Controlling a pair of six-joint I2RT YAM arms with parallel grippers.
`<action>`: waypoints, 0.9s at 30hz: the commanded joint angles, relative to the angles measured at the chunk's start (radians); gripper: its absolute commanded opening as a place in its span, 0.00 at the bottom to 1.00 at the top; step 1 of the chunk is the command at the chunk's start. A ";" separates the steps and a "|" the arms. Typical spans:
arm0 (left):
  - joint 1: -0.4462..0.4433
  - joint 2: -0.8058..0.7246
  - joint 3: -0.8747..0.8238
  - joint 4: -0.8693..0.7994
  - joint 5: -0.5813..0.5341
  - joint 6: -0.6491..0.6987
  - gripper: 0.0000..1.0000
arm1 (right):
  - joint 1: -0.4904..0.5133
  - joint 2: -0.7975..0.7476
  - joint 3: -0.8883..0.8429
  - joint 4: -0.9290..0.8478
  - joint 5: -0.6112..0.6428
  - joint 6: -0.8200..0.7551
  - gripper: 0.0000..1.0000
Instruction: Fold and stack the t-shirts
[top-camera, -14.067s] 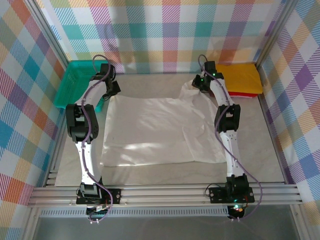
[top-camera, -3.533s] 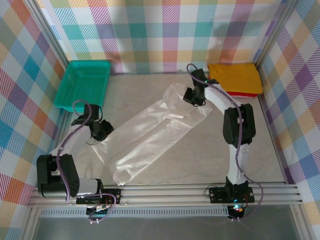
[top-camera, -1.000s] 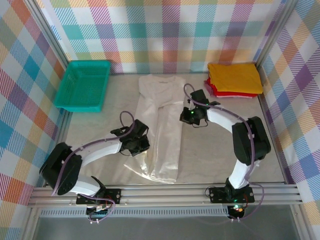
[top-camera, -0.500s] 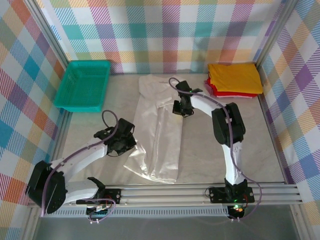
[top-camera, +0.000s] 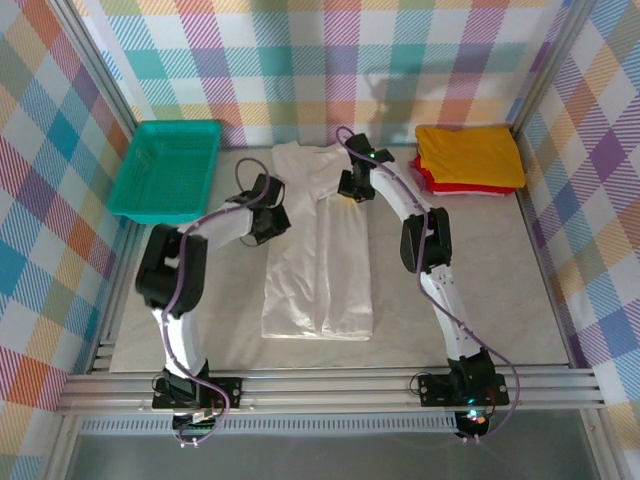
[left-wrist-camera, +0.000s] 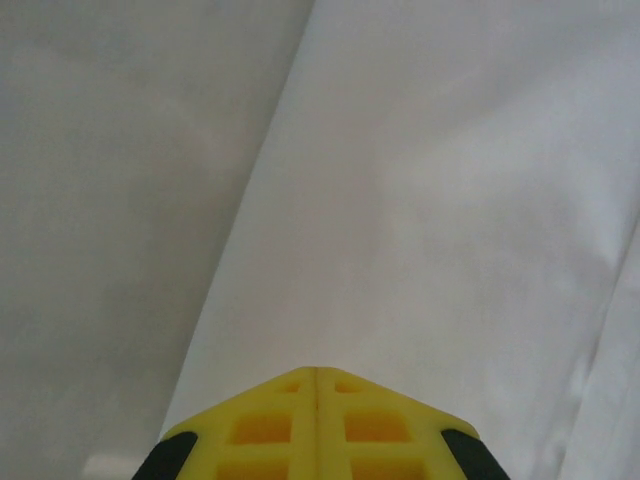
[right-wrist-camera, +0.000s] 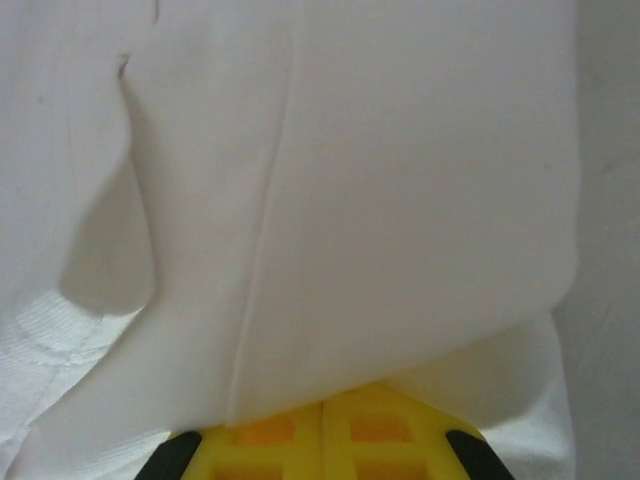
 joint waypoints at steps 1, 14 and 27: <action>0.020 0.129 0.157 -0.048 0.026 0.083 0.00 | -0.032 0.062 0.037 -0.071 -0.006 0.023 0.00; 0.022 -0.285 -0.035 -0.034 0.009 0.068 0.06 | 0.002 -0.555 -0.513 0.160 -0.231 -0.064 0.14; -0.146 -0.769 -0.619 -0.261 0.225 0.014 0.35 | 0.058 -1.600 -1.891 0.488 -0.380 0.093 0.52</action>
